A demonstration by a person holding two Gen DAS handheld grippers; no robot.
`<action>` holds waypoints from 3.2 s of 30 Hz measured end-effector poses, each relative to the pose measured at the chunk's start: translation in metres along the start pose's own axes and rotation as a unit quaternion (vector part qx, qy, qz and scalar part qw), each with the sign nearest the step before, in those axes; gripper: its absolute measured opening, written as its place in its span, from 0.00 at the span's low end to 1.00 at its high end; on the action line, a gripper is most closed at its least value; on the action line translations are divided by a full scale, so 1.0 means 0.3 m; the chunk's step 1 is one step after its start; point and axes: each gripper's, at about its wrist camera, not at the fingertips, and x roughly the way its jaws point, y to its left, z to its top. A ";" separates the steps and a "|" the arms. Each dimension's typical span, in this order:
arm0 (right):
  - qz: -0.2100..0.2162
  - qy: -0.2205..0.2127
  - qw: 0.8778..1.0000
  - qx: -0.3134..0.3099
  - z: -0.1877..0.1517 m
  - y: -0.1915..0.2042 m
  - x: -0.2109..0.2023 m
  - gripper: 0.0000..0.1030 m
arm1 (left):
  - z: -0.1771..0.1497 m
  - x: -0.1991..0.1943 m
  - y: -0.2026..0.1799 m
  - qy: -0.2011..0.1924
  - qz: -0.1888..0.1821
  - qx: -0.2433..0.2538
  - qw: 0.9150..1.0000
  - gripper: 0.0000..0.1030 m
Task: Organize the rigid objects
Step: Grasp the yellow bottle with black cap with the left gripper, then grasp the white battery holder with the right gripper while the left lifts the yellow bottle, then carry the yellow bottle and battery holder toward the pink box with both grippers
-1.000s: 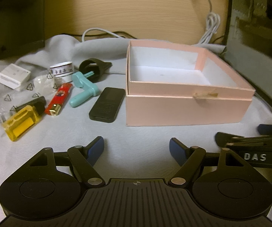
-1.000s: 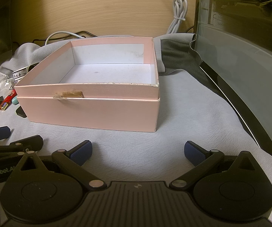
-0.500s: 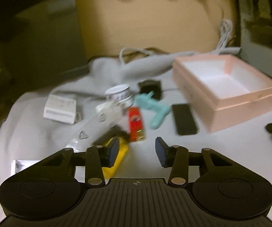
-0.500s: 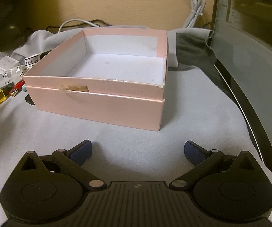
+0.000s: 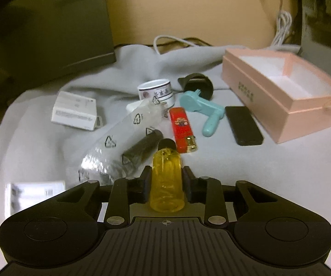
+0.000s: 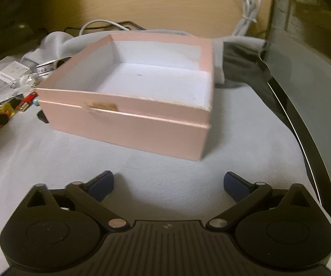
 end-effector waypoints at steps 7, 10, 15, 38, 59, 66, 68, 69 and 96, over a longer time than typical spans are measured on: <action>0.092 -0.067 0.990 -0.087 0.087 0.294 -0.070 0.93 | -0.071 -0.187 0.145 -0.065 -0.002 -0.097 0.993 0.31; 0.156 -0.074 0.978 -0.120 0.135 0.457 -0.064 0.93 | -0.099 -0.290 0.251 -0.107 0.029 -0.148 0.983 0.30; 0.241 -0.089 0.950 -0.179 0.185 0.748 -0.026 0.93 | -0.149 -0.402 0.404 -0.151 0.088 -0.204 0.963 0.05; 0.275 -0.045 0.906 -0.320 0.197 1.125 0.090 0.46 | -0.333 -0.537 0.579 -0.075 0.111 -0.346 0.929 0.13; 0.184 -0.104 0.927 -0.311 -0.031 0.759 -0.011 0.53 | -0.270 -0.432 0.470 -0.061 0.202 -0.292 0.933 0.16; 0.207 -0.106 0.926 -0.298 -0.029 0.729 -0.020 0.62 | -0.309 -0.424 0.582 -0.055 0.176 -0.428 0.885 0.18; 0.210 -0.106 0.926 -0.293 -0.031 0.723 -0.020 0.62 | -0.295 -0.388 0.582 -0.055 0.170 -0.428 0.886 0.25; 0.213 -0.107 0.926 -0.292 -0.031 0.721 -0.021 0.62 | -0.285 -0.368 0.578 -0.052 0.175 -0.421 0.889 0.30; 0.244 -0.058 0.939 -0.235 0.010 0.641 -0.011 0.46 | -0.232 -0.275 0.292 -0.042 0.125 -0.181 0.975 0.31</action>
